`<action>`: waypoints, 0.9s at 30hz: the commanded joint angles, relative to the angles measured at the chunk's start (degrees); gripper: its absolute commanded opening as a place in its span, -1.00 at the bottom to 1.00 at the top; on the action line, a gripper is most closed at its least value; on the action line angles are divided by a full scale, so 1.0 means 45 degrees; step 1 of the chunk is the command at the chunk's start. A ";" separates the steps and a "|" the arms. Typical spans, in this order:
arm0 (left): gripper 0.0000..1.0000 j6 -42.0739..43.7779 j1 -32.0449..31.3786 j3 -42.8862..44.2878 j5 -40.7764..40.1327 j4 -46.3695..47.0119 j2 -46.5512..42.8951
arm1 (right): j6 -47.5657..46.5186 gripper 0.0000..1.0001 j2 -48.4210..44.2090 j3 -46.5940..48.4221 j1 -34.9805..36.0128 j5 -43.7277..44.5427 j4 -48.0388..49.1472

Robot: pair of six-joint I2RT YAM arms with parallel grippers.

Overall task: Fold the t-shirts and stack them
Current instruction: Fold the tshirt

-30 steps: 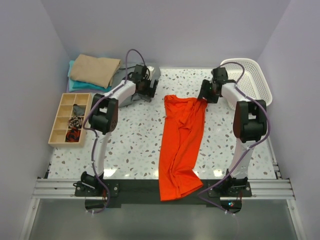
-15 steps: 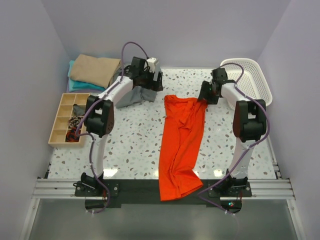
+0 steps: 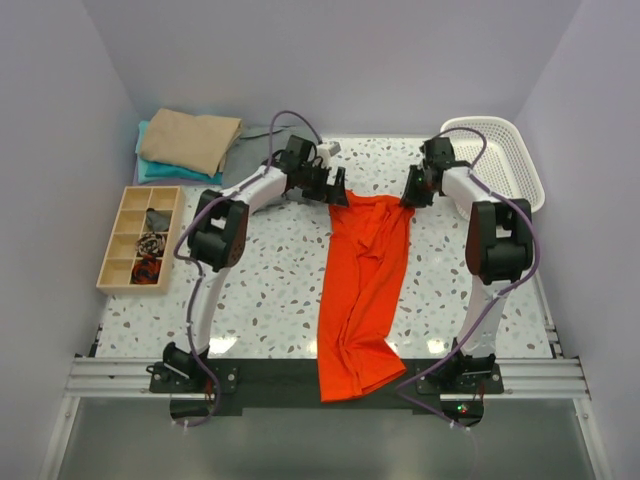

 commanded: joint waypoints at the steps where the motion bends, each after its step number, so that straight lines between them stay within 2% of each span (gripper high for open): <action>1: 1.00 -0.0543 0.0105 0.0401 0.0212 0.0362 0.0607 | -0.0236 -0.63 -0.0436 0.1051 -0.0080 -0.0696 0.0370; 6: 1.00 -0.1090 0.0105 0.1415 0.0133 0.0714 0.1192 | -0.0470 -0.76 -0.0164 0.1891 -0.0080 -0.0969 0.0214; 13: 1.00 -0.1462 0.0144 0.4481 -0.0490 0.0498 0.2130 | -0.0841 -0.74 0.0947 0.3413 -0.0080 -0.1107 -0.0372; 19: 1.00 -0.1911 0.0593 0.4991 -0.1155 0.1884 0.2365 | -0.1193 -0.71 0.2589 0.5971 -0.0099 -0.0698 -0.1602; 26: 1.00 -0.1852 0.1374 0.5792 -0.1643 0.2334 0.2814 | -0.1564 -0.68 0.4891 0.9893 -0.0080 0.0632 -0.2678; 27: 1.00 -0.1969 0.1529 0.5889 -0.1528 0.2548 0.2931 | -0.1526 -0.62 0.5147 1.0364 -0.0099 0.0632 -0.2852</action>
